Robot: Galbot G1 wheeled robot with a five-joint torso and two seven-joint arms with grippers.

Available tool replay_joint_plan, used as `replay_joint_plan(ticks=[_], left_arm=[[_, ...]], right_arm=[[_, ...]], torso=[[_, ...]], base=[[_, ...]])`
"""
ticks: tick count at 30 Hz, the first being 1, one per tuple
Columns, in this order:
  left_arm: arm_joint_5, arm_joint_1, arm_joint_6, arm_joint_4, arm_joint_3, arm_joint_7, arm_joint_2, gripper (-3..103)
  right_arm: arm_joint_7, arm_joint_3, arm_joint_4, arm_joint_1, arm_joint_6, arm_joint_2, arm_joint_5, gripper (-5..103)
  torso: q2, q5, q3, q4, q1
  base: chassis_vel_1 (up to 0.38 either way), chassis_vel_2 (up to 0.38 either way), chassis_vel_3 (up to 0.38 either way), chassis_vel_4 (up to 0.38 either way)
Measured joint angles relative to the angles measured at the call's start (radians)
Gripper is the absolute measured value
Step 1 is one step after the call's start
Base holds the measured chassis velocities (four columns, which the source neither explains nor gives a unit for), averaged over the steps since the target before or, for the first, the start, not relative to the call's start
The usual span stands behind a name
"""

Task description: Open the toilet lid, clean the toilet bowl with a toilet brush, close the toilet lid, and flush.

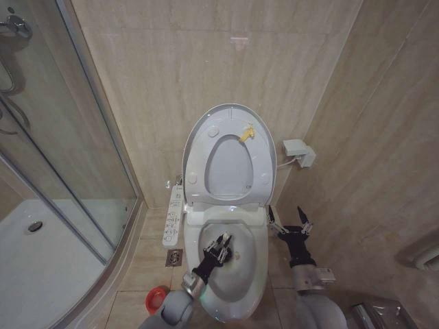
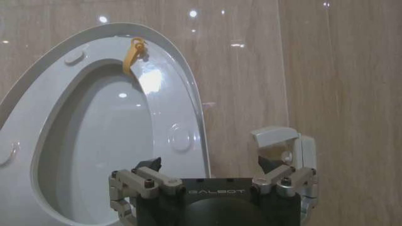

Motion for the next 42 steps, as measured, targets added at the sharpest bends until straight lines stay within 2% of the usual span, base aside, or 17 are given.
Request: replay_joint_plan(ticks=[9, 14, 30, 42], left_arm=[[0.020, 0.092, -0.001, -0.064, -0.034, 0.010, 0.029, 21], [0.027, 0.097, -0.017, -0.077, -0.057, 0.054, 0.036, 21], [0.035, -0.038, -0.016, -0.105, -0.043, 0.053, 0.010, 21], [0.011, -0.161, -0.007, 0.028, 0.073, 0.055, -0.064, 21]], right_arm=[[0.000, 0.000, 0.000, 0.000, 0.000, 0.000, 0.000, 100], [0.000, 0.000, 0.000, 0.000, 0.000, 0.000, 0.000, 100], [0.000, 0.000, 0.000, 0.000, 0.000, 0.000, 0.000, 100], [0.000, 0.000, 0.000, 0.000, 0.000, 0.000, 0.000, 100]], torso=[[0.000, 0.0000, 0.000, 0.0001, 0.000], [0.000, 0.0000, 0.000, 0.0000, 0.000], [0.000, 0.0001, 0.000, 0.0001, 0.000], [0.000, 0.0001, 0.000, -0.0001, 0.000]], base=[[0.000, 0.000, 0.000, 0.000], [0.000, 0.000, 0.000, 0.000], [0.000, 0.000, 0.000, 0.000], [0.000, 0.000, 0.000, 0.000]])
